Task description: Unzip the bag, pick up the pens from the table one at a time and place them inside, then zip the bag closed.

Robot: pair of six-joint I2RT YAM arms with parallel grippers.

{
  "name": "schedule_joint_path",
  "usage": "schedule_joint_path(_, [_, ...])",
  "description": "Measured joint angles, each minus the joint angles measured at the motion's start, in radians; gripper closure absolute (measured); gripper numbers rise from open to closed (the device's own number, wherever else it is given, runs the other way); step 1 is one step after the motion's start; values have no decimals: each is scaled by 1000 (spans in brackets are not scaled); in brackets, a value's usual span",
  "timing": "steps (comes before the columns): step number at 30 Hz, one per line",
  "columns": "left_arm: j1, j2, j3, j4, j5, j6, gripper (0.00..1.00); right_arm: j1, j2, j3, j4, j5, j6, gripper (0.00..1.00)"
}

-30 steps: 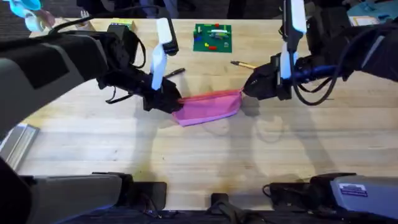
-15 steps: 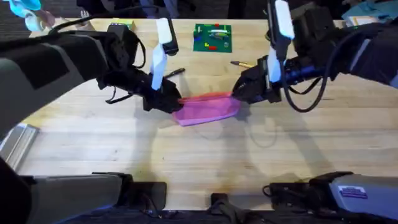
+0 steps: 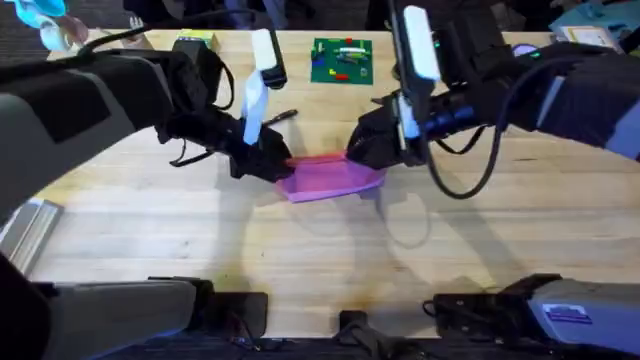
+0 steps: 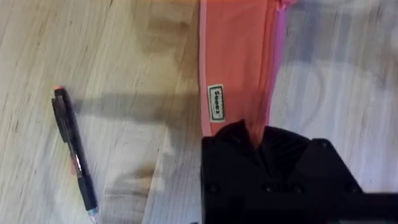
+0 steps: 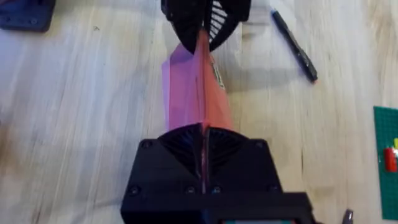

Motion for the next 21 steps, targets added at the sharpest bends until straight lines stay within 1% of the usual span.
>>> schedule_joint_path(1, [0, 0, 0, 0, 0, 0, 959, 40, 0, 0, 36, 20, 12, 971])
schedule_joint_path(2, [0, 0, 0, 0, 0, 0, 959, 53, 0, 0, 48, 27, 18, 971])
schedule_joint_path(12, [0, 0, 0, -12, 0, 0, 959, 148, 18, 0, 160, 60, 91, 971])
schedule_joint_path(13, [0, 0, 0, -12, 0, 0, 959, 186, 43, 0, 227, 60, 131, 971])
schedule_joint_path(21, [0, 0, 0, -12, 1, 0, 959, 227, 74, 0, 304, 60, 178, 971])
